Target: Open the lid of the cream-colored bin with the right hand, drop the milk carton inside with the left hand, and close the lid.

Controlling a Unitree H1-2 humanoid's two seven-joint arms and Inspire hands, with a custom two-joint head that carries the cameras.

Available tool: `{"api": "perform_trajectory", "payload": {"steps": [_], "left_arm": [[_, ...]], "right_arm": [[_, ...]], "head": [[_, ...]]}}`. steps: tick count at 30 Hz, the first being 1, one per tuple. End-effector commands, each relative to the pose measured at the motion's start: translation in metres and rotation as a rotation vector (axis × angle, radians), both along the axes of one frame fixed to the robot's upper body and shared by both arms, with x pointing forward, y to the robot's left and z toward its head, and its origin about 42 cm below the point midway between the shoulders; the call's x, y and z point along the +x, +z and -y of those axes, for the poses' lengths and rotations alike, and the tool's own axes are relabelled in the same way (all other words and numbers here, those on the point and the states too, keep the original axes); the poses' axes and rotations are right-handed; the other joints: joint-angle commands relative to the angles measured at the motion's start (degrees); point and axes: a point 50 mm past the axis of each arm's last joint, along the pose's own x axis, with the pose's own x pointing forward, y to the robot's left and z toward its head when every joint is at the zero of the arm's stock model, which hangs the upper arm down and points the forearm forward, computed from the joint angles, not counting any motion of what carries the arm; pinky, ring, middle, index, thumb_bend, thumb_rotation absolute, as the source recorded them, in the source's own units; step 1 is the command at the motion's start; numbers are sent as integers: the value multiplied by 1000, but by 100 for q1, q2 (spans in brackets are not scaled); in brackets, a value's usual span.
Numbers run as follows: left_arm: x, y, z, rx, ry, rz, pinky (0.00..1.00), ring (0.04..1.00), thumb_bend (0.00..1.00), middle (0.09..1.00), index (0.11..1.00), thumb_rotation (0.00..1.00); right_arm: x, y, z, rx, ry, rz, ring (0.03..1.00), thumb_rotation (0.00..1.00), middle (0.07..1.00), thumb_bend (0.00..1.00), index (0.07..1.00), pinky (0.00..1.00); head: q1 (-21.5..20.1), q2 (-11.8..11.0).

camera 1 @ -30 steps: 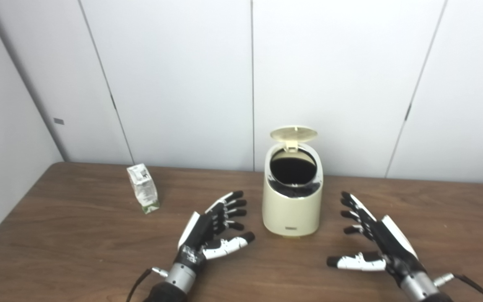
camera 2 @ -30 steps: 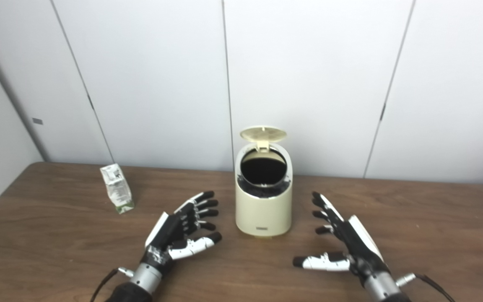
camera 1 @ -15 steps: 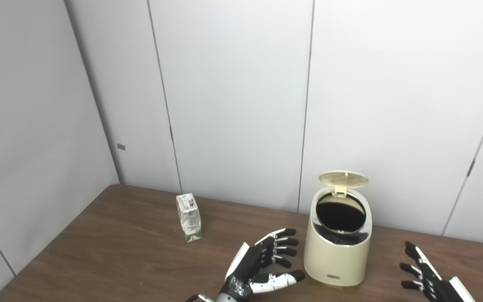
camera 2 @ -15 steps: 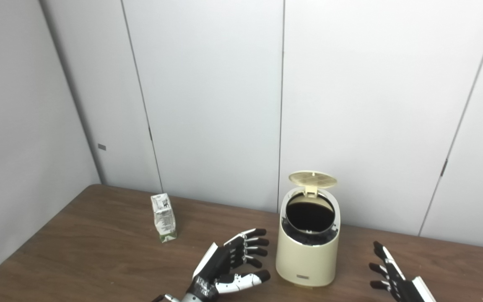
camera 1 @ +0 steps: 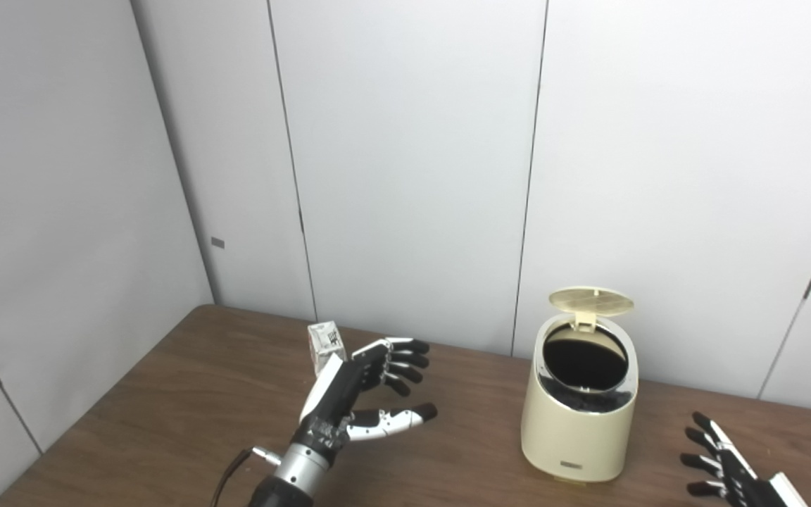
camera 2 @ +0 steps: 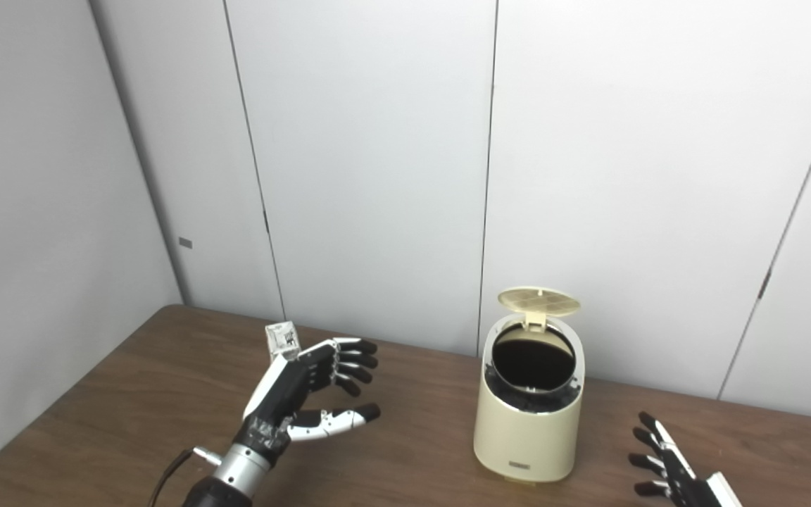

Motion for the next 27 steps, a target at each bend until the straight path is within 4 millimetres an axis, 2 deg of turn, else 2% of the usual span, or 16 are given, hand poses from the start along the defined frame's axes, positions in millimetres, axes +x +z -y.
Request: {"api": "perform_trajectory", "payload": {"steps": [1, 8, 12, 16, 18, 19, 21, 25, 27], "left_arm": [[10, 41, -11, 22, 5, 152, 540, 620, 682, 665, 714, 89], [18, 68, -38, 45, 51, 216, 535, 632, 697, 677, 710, 94], [24, 83, -53, 89, 115, 237, 528, 646, 760, 681, 697, 156], [27, 92, -59, 132, 155, 245, 548, 667, 775, 684, 700, 120], [29, 93, -63, 155, 176, 256, 598, 701, 784, 696, 713, 124], [31, 93, -65, 169, 185, 268, 664, 745, 794, 721, 733, 135], [35, 92, -68, 202, 202, 294, 730, 789, 794, 752, 756, 147], [44, 89, -77, 224, 209, 302, 908, 904, 813, 860, 835, 221], [48, 87, -81, 218, 205, 300, 942, 925, 824, 881, 852, 234]], "right_arm": [[9, 22, 0, 8, 12, 95, 854, 158, 939, 797, 968, 724], [8, 25, -3, 3, 17, 100, 850, 148, 937, 784, 968, 725], [7, 26, -2, -2, 17, 101, 847, 150, 935, 786, 966, 717], [7, 27, -2, -3, 20, 101, 844, 154, 933, 786, 966, 703], [7, 28, -2, 3, 23, 103, 844, 156, 935, 784, 967, 698], [7, 28, -2, 4, 23, 103, 845, 153, 938, 785, 965, 693], [8, 29, -2, 8, 26, 108, 847, 148, 941, 786, 965, 691], [7, 31, -2, 13, 32, 109, 853, 146, 939, 779, 963, 703], [6, 31, -2, 9, 34, 113, 852, 151, 938, 779, 962, 699]], "head": [[4, -1], [9, 13], [13, 37], [20, 46], [20, 45], [20, 45], [7, 44], [-20, 51], [-20, 51]]}}
